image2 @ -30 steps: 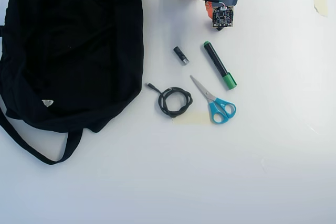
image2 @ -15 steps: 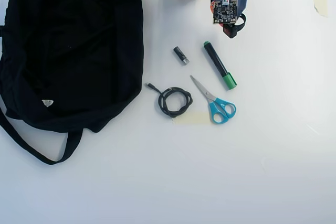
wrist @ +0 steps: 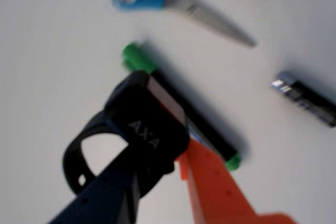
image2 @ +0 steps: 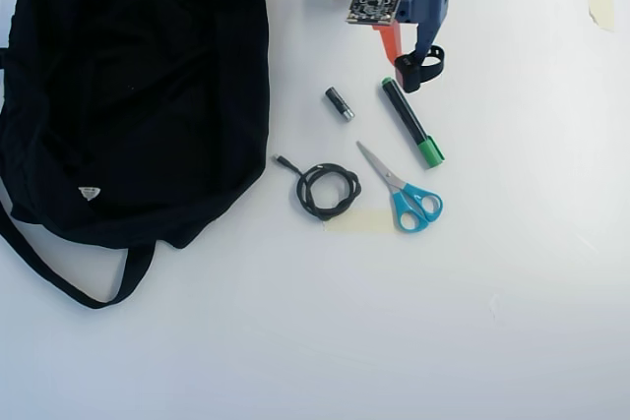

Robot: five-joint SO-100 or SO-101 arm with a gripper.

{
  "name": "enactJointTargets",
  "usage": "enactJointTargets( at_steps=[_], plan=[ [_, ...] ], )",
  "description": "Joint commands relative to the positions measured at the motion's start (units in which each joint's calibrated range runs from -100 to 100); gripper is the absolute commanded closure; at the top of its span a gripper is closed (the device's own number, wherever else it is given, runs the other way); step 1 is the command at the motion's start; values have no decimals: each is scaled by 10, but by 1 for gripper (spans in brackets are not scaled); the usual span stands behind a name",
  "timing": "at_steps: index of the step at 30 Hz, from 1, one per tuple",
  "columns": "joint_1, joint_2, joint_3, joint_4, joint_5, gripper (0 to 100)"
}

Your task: Put the bike light into the black bag

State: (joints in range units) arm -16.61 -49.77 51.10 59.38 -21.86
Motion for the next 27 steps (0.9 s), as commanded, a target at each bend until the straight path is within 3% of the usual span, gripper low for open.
enactJointTargets(
  at_steps=[1, 6, 13, 16, 27],
  plan=[
    [70, -8, -30, -3, 34, 98],
    [159, -7, -32, -7, 84, 98],
    [245, 4, -46, -85, 83, 98],
    [277, 14, -45, -118, 114, 98],
    [428, 99, -102, -122, 151, 98]
  ],
)
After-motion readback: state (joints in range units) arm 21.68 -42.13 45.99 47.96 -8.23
